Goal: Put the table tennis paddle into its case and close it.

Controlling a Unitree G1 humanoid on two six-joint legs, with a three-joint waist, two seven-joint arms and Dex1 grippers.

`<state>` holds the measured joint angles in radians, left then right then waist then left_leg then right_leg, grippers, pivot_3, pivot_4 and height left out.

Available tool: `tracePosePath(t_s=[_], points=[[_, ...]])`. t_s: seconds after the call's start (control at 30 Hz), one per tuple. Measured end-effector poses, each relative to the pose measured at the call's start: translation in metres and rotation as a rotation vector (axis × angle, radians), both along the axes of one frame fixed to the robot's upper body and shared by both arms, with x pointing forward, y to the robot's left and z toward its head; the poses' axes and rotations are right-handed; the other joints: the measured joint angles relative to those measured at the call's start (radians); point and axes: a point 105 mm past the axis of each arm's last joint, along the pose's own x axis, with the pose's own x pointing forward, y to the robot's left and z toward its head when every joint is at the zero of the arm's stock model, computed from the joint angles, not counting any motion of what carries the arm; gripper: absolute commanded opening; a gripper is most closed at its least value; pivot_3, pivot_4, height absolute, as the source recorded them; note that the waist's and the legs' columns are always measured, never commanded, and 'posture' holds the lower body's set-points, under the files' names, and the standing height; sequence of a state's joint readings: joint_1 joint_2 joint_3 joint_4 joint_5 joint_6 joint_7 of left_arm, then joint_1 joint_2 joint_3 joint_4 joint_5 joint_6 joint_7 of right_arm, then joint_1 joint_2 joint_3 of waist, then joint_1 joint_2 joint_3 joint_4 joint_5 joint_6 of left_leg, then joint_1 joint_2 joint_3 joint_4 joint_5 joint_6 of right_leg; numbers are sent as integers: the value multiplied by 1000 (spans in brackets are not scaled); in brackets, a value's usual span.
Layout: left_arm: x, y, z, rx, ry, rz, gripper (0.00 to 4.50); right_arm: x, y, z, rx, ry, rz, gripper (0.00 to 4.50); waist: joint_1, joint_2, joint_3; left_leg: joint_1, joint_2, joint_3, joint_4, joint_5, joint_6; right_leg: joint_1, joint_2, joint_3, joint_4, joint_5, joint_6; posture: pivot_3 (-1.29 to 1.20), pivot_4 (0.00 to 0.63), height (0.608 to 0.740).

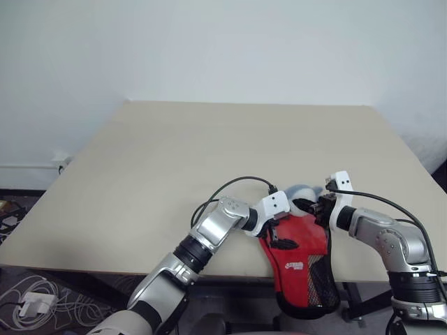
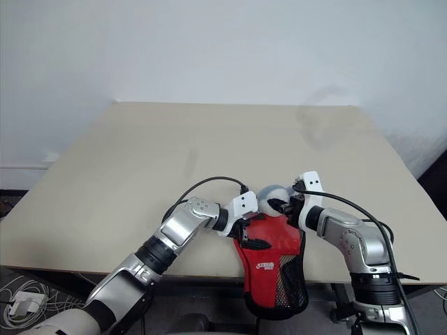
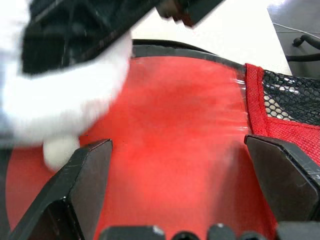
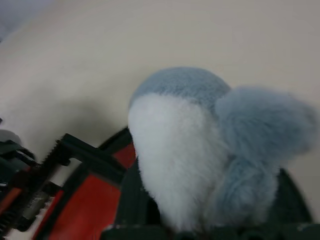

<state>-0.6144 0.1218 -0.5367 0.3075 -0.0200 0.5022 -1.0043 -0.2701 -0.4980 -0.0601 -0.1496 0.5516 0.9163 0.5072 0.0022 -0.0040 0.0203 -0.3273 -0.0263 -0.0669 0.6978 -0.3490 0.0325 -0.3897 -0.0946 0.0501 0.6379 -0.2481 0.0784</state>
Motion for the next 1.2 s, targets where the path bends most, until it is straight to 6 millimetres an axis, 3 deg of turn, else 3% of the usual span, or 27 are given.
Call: tracePosePath(t_s=[0.37,0.63,1.0,1.2], points=[[-1,-5,0,-2,13,-6,4500,14,-26,3,-365,-41,138,376,4,0,0,0,-1,0,0,0,0,1,-1,-1,-2,0,0,0,0,716],[-1,-7,0,-3,19,-14,4500,18,-51,13,-485,-41,227,352,7,0,0,-1,-1,0,0,1,-1,4,-1,-5,-8,0,0,0,0,716],[-4,-11,1,-13,28,-22,4500,6,-78,29,-692,-99,420,352,10,0,0,-4,-4,-1,0,2,-4,6,-6,-10,-14,1,1,0,0,716],[-4,-12,0,-16,33,-21,4500,-9,-111,18,-804,-31,458,352,14,0,0,-4,-5,-1,0,2,-4,6,-7,-10,-14,1,2,0,0,716]])
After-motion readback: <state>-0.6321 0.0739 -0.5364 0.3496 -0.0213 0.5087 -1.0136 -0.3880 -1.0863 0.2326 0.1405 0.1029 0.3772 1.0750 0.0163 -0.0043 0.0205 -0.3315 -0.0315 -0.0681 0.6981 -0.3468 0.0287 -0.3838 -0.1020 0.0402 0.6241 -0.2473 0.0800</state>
